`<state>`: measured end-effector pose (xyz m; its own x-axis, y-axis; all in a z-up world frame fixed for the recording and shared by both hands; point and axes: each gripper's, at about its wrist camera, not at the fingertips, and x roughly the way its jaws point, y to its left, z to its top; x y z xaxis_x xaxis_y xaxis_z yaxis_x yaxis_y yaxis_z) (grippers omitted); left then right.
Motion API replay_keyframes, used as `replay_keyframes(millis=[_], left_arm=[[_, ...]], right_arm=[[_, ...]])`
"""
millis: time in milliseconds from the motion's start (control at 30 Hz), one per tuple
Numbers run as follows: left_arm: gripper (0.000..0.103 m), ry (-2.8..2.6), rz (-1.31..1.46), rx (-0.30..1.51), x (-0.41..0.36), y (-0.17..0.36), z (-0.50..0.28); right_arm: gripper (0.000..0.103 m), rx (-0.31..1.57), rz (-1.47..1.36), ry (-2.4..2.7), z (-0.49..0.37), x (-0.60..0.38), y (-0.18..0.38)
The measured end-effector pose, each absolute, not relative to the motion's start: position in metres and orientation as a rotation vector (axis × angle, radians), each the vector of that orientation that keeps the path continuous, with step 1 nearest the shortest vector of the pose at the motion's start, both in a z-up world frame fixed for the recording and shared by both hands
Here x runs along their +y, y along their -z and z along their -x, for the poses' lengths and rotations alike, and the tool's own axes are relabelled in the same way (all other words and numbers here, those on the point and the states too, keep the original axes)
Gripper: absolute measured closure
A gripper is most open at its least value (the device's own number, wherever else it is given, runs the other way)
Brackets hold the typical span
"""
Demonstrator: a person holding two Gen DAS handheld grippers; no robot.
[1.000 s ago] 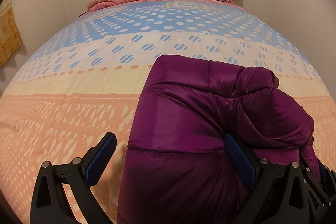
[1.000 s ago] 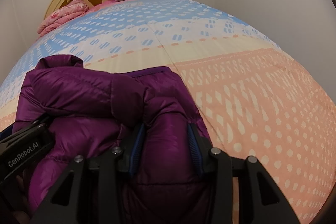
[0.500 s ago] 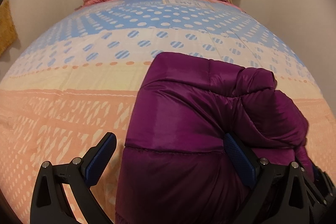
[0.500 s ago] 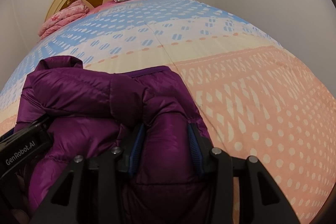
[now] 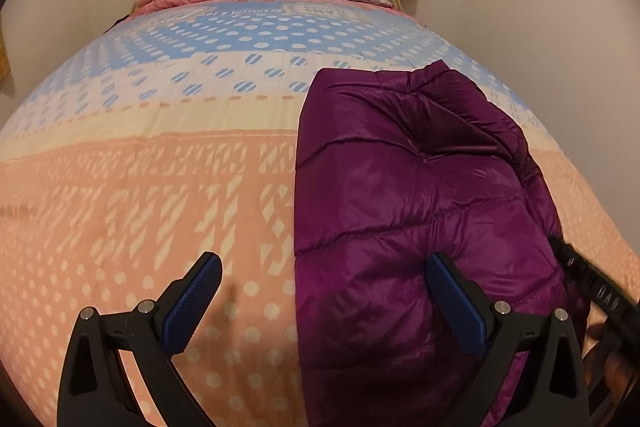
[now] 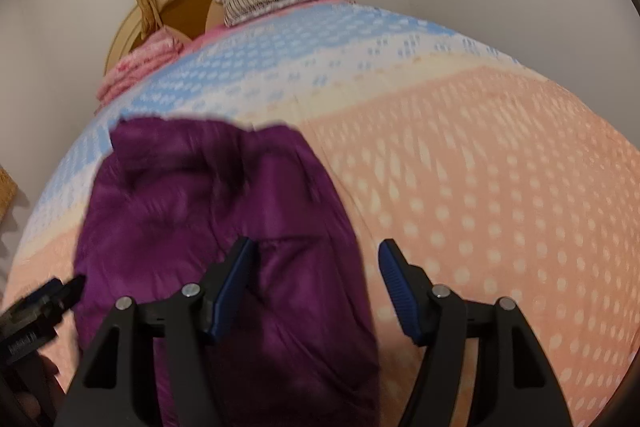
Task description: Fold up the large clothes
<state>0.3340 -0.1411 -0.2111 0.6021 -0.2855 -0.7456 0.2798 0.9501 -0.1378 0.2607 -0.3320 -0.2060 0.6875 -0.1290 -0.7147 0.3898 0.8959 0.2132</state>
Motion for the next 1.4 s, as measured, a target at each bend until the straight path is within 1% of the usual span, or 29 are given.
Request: replay_keyframes(millis=[100,133,200,300,433,467,533,567,600,633,700,733,767,800,900,967,1067,1400], left_arm=[[0.001,0.304,-0.061,0.855,-0.152,0.216,-0.330],[0.001,0.296,-0.069,0.853,-0.154,0.218,-0.329],[0.001,0.286,-0.062,0.850,-0.153,0.221,-0.328],[0.001,0.293,-0.049,0.841,-0.154,0.228,-0.327],[0.001,0.328,0.010,0.859,-0.152,0.234,-0.327],[0.001,0.333,0.007,0.860,-0.153,0.234,-0.328],[0.001,0.352,0.005,0.866,-0.155,0.234,-0.329],[0.001,0.363,0.008,0.869,-0.156,0.235,-0.330],[0.002,0.372,0.010,0.871,-0.156,0.235,-0.331],[0.005,0.384,0.016,0.872,-0.157,0.235,-0.331],[0.016,0.423,0.024,0.871,-0.160,0.234,-0.329],[0.028,0.449,0.022,0.868,-0.163,0.232,-0.326],[0.036,0.460,0.012,0.860,-0.166,0.231,-0.324],[0.038,0.456,-0.009,0.849,-0.169,0.229,-0.321],[0.049,0.438,-0.059,0.826,-0.177,0.224,-0.315],[0.064,0.421,-0.132,0.789,-0.184,0.217,-0.308],[0.072,0.413,-0.176,0.760,-0.186,0.207,-0.301],[0.077,0.385,-0.187,0.655,-0.154,0.163,-0.270]], right_arm=[[0.035,0.789,-0.363,0.294,-0.264,-0.329,0.214],[0.034,0.799,-0.366,0.294,-0.267,-0.330,0.217],[0.029,0.804,-0.378,0.291,-0.269,-0.333,0.221],[0.027,0.806,-0.344,0.291,-0.268,-0.329,0.221],[0.027,0.801,-0.357,0.259,-0.270,-0.331,0.224],[0.029,0.803,-0.353,0.248,-0.270,-0.331,0.224],[0.040,0.795,-0.354,0.211,-0.270,-0.328,0.224],[0.051,0.788,-0.364,0.179,-0.269,-0.325,0.224],[0.053,0.788,-0.357,0.177,-0.269,-0.325,0.225],[0.054,0.793,-0.350,0.177,-0.270,-0.324,0.225],[0.058,0.795,-0.353,0.167,-0.271,-0.323,0.225],[0.059,0.792,-0.356,0.161,-0.271,-0.323,0.225],[0.064,0.784,-0.355,0.150,-0.270,-0.322,0.225],[0.071,0.777,-0.351,0.139,-0.270,-0.321,0.224],[0.078,0.762,-0.308,0.152,-0.267,-0.312,0.221],[0.081,0.746,-0.298,0.153,-0.265,-0.310,0.218],[0.083,0.725,-0.297,0.151,-0.261,-0.310,0.215],[0.086,0.635,-0.287,0.077,-0.241,-0.289,0.186]])
